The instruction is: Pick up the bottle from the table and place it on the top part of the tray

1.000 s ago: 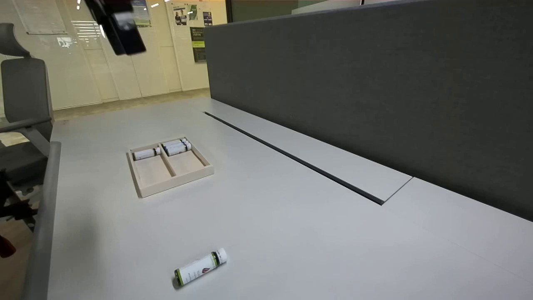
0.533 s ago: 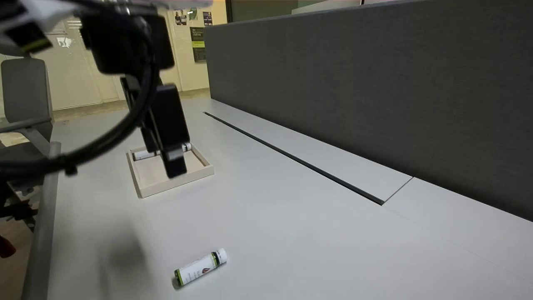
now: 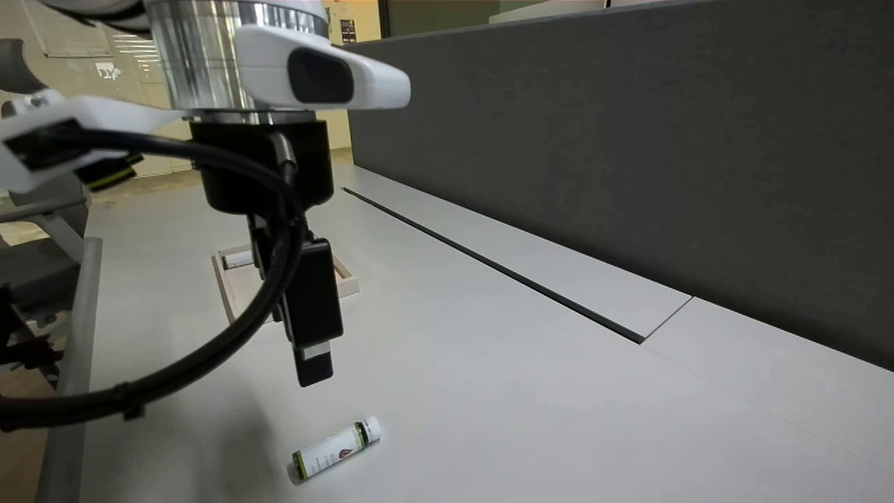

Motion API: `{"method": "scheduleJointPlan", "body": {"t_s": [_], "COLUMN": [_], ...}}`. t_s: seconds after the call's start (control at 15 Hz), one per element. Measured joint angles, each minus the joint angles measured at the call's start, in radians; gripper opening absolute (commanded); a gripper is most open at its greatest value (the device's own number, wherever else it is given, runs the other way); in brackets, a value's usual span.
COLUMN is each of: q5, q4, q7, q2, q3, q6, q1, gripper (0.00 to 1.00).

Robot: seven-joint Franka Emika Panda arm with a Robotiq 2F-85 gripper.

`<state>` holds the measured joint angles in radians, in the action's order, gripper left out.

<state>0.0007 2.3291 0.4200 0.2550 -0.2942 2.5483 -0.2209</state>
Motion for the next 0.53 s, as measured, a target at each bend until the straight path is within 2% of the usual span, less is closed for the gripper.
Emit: {"method": "scheduleJointPlan", "body": {"t_s": [0.27, 0.53], "q5": [0.002, 0.000], "q4": [0.000, -0.004], "q7": [0.007, 0.013], "q2": [0.011, 0.096], "q3": [0.029, 0.066], "q6": [0.000, 0.040], "q1": [-0.024, -0.055], "gripper": [1.00, 1.00]}}
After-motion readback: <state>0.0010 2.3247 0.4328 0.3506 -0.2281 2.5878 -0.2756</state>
